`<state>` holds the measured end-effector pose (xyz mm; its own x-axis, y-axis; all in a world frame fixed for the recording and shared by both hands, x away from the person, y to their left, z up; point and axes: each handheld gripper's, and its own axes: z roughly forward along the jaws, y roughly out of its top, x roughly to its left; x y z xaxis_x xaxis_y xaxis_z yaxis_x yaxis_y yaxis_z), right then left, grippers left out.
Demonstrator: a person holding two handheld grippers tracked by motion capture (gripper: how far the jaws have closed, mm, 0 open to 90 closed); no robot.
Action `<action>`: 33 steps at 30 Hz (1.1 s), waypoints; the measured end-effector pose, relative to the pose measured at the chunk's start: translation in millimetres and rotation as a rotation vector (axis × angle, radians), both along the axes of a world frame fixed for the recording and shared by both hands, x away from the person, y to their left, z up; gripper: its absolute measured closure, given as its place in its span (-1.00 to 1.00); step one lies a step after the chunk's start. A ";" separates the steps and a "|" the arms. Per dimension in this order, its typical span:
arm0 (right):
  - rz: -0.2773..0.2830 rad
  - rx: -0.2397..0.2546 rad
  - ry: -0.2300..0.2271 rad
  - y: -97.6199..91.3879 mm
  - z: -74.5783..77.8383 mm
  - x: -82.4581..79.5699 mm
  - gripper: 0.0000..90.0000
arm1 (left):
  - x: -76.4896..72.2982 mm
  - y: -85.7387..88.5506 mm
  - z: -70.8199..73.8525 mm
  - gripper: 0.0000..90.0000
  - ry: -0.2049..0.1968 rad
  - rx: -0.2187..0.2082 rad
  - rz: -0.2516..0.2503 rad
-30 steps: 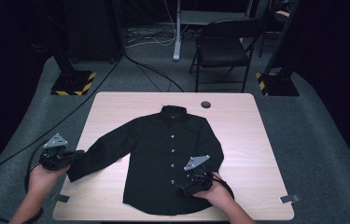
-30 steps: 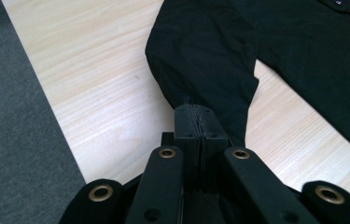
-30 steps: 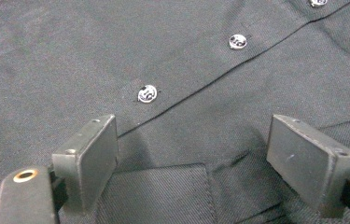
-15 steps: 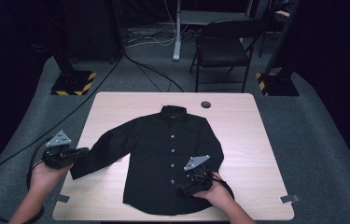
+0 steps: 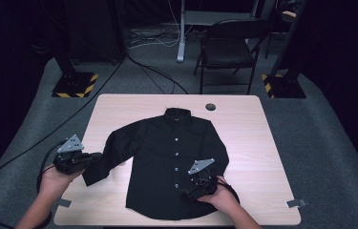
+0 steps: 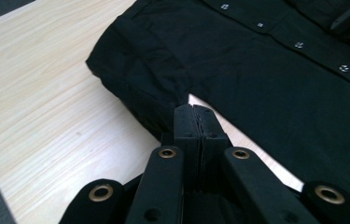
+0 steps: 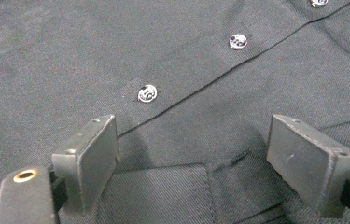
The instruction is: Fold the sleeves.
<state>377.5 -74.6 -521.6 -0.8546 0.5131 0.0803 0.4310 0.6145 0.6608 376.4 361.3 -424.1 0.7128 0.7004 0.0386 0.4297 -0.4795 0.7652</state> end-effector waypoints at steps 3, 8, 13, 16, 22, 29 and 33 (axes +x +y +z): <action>0.001 -0.001 -0.001 0.1 0.0 0.0 -0.64 | -1.0 -6.6 1.5 0.96 -0.003 -0.001 -0.021; 0.000 -0.001 0.000 0.0 0.0 0.0 -0.64 | -3.0 -17.8 4.8 0.96 -0.011 0.004 -0.055; 0.001 -0.002 -0.001 0.0 0.0 0.0 -0.64 | -3.4 -28.1 5.5 0.96 -0.009 0.012 -0.088; 0.001 -0.003 -0.001 0.1 0.1 0.0 -0.64 | -3.3 -33.3 4.9 0.96 -0.007 0.015 -0.105; 0.001 -0.002 0.000 -0.1 0.1 0.0 -0.64 | -3.7 -42.2 3.0 0.96 0.001 0.014 -0.133; 0.001 -0.002 -0.001 0.0 0.1 0.0 -0.64 | -3.0 -54.0 0.7 0.96 0.006 0.016 -0.166; 0.000 -0.001 0.001 0.0 0.1 0.0 -0.64 | -0.2 -60.8 -2.7 0.96 0.014 0.017 -0.180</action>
